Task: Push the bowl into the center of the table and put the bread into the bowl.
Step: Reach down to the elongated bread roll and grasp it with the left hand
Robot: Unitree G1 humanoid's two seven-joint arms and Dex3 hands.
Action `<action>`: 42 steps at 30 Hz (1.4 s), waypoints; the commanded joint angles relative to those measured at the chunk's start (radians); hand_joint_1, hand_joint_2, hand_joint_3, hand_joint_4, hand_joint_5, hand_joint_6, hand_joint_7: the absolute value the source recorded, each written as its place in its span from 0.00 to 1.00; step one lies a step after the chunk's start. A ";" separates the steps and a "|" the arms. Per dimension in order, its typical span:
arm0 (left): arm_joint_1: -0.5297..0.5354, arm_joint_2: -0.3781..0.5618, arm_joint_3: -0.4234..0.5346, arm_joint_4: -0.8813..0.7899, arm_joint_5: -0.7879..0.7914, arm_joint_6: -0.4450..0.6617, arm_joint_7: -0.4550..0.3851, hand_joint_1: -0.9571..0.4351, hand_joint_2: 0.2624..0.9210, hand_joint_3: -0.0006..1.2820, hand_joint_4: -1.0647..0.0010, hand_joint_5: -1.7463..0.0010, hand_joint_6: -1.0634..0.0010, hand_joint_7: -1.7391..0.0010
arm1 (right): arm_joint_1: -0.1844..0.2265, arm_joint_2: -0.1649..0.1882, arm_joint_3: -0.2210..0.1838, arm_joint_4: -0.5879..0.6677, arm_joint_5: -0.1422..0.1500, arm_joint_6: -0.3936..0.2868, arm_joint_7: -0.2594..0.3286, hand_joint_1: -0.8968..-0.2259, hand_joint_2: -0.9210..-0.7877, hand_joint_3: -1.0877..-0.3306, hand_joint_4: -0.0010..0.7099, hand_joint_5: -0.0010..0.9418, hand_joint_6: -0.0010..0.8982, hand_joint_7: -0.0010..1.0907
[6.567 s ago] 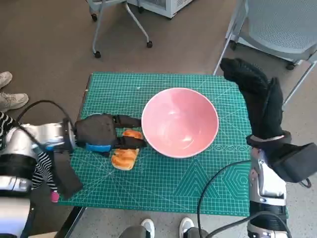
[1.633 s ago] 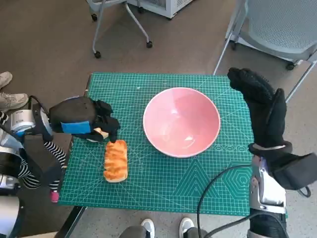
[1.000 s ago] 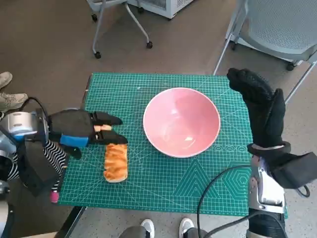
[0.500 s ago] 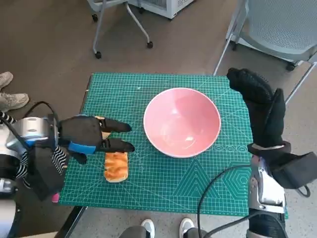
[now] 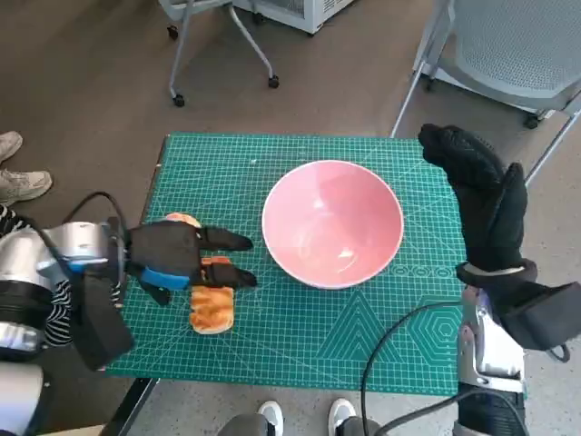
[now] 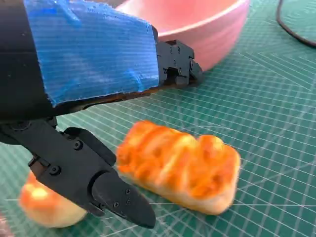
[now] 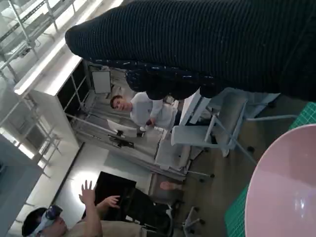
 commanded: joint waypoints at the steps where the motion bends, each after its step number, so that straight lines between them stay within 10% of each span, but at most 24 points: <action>1: -0.002 -0.023 -0.036 0.041 0.044 0.013 0.050 0.38 0.62 0.01 0.85 0.99 0.86 0.85 | 0.031 -0.007 -0.004 -0.003 0.007 0.014 -0.001 0.25 0.00 0.46 0.28 0.00 0.10 0.52; 12: -0.021 -0.035 -0.095 0.099 0.107 0.042 0.136 0.46 0.66 0.00 0.77 1.00 0.75 0.89 | 0.037 -0.007 -0.007 -0.011 0.006 0.016 -0.006 0.26 0.00 0.46 0.28 0.00 0.10 0.52; 19: -0.014 -0.069 -0.143 0.207 0.095 0.098 0.123 0.69 0.86 0.02 0.35 0.98 0.38 0.92 | 0.049 -0.005 -0.015 -0.024 0.015 0.027 -0.011 0.27 0.00 0.46 0.28 0.00 0.11 0.52; 21: -0.014 -0.072 -0.151 0.216 0.091 0.099 0.125 0.54 0.94 0.07 0.21 0.97 0.41 0.53 | 0.052 -0.003 -0.016 -0.027 0.016 0.029 -0.012 0.27 0.00 0.46 0.28 0.00 0.11 0.52; 26: -0.013 -0.075 -0.166 0.233 0.077 0.091 0.131 0.66 0.99 0.04 0.28 0.55 0.37 0.31 | 0.056 -0.001 -0.016 -0.032 0.016 0.032 -0.013 0.27 0.00 0.46 0.28 0.00 0.11 0.52; 42: -0.040 -0.050 -0.099 0.197 -0.257 0.048 -0.133 0.69 0.97 0.01 0.24 0.42 0.34 0.36 | 0.058 0.002 -0.014 -0.034 0.015 0.035 -0.013 0.27 0.00 0.46 0.28 0.00 0.11 0.51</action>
